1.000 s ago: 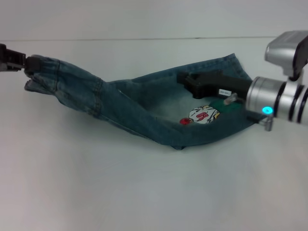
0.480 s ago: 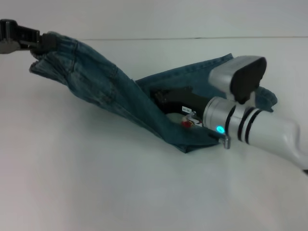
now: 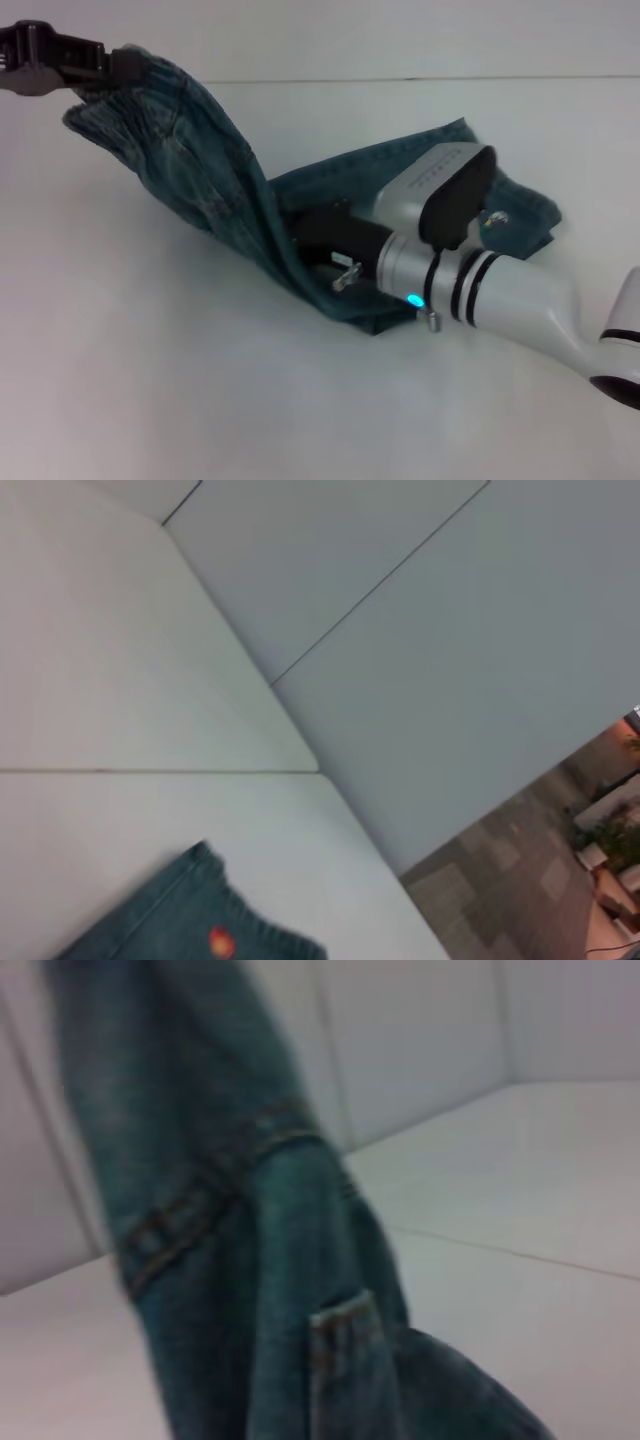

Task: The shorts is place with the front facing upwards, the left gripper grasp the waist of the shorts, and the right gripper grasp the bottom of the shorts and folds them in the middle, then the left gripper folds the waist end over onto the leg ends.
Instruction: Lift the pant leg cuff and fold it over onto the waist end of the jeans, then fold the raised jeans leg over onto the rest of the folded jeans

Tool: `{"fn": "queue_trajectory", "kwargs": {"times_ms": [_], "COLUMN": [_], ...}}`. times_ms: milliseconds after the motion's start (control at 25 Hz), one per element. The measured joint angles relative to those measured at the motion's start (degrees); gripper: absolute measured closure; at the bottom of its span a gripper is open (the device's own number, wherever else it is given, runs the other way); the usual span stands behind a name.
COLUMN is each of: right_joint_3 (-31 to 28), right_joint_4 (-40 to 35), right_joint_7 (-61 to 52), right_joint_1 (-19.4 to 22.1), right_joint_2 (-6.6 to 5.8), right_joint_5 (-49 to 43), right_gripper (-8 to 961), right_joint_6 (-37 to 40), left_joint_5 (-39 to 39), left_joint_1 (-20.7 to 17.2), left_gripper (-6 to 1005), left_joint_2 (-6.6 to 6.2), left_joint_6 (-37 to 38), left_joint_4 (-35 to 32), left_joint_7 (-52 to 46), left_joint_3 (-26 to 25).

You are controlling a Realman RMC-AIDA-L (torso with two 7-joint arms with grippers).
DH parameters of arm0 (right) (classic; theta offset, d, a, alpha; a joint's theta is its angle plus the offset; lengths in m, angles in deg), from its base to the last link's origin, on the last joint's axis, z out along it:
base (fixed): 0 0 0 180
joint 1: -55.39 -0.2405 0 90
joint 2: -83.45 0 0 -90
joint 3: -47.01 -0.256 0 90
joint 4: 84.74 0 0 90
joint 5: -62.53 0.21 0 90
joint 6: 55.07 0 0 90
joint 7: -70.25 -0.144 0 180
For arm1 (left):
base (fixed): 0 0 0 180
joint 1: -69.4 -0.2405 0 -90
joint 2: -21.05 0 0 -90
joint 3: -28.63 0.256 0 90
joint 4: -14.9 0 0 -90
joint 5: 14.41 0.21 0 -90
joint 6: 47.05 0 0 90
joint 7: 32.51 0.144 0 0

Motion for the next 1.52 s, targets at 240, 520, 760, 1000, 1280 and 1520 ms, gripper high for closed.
{"fn": "queue_trajectory", "kwargs": {"times_ms": [240,520,760,1000,1280,1520], "right_joint_3": [-8.3,-15.34,-19.12,-19.72,-20.62,-23.52], "right_joint_4": [2.82,6.05,8.7,10.26,9.9,4.34], "right_joint_7": [0.0,-0.37,-1.12,-4.42,-6.81,-7.17], "right_joint_1": [0.31,-0.38,-1.83,-4.84,-4.66,-0.95], "right_joint_2": [0.0,0.0,0.0,0.0,-0.13,-1.03], "right_joint_5": [-13.66,-24.75,-31.32,-34.02,-35.85,-35.9], "right_gripper": [919,918,917,917,916,915], "right_joint_6": [-1.89,-5.02,-9.06,-13.04,-14.18,-13.38], "left_joint_5": [-1.24,-1.28,-1.3,-1.3,-1.3,-1.28], "left_joint_1": [0.47,1.05,1.09,1.01,0.61,0.39], "left_gripper": [950,950,951,950,950,949], "left_joint_2": [0.06,0.23,0.28,0.55,0.85,0.94], "left_joint_6": [0.0,-0.55,-0.78,-0.94,-1.15,-1.92], "left_joint_4": [0.07,0.98,1.32,1.32,1.57,2.7], "left_joint_7": [0.07,0.12,0.25,0.3,0.47,0.88], "left_joint_3": [0.57,0.66,0.64,0.62,0.61,0.63]}}
